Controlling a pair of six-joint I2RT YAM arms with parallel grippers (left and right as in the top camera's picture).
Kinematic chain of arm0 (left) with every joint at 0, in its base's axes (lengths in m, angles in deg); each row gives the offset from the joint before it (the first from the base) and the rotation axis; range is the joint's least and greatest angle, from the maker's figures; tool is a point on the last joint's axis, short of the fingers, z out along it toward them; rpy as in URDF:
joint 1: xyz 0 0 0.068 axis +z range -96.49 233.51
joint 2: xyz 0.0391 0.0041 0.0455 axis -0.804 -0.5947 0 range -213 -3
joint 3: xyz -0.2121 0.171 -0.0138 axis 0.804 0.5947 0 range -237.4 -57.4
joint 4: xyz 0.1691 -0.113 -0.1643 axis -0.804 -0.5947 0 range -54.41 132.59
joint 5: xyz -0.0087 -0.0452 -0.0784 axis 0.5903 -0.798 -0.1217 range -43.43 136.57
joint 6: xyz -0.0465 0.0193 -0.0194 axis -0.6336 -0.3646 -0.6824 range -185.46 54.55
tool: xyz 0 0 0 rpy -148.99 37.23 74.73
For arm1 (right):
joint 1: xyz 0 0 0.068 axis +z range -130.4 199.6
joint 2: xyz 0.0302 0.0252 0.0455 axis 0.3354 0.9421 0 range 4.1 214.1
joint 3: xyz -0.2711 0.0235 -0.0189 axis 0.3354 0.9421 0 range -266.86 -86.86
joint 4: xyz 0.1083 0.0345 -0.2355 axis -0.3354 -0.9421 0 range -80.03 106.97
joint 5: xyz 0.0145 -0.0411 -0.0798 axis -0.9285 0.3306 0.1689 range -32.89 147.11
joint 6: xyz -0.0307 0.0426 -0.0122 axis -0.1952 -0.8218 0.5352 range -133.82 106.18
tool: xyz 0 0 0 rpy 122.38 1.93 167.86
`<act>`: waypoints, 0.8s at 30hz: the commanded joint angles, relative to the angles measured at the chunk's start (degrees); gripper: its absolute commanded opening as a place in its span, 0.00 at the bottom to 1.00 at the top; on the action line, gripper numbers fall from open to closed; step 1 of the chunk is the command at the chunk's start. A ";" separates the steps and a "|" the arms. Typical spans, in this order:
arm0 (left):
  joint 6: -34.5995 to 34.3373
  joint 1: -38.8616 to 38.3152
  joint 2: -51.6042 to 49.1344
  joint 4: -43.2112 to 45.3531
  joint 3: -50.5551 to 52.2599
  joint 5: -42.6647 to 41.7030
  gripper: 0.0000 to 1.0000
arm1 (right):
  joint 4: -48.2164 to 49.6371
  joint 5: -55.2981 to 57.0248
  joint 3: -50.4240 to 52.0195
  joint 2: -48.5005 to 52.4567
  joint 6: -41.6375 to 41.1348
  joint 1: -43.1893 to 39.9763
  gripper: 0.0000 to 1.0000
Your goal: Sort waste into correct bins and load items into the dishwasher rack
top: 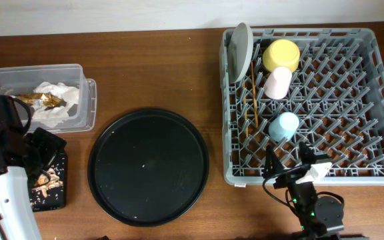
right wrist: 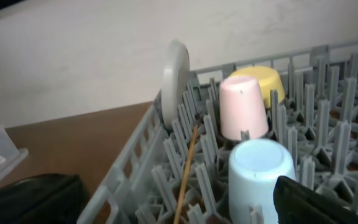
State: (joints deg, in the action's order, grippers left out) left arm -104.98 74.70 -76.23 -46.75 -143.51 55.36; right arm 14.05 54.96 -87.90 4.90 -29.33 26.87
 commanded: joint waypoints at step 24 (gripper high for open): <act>-0.33 0.35 0.24 0.09 -0.13 0.04 0.99 | -1.62 2.84 0.72 -0.59 12.50 -0.17 0.98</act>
State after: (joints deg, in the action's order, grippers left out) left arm -104.98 74.70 -76.23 -46.75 -143.51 55.39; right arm 12.72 58.32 -87.59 4.90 -16.85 26.87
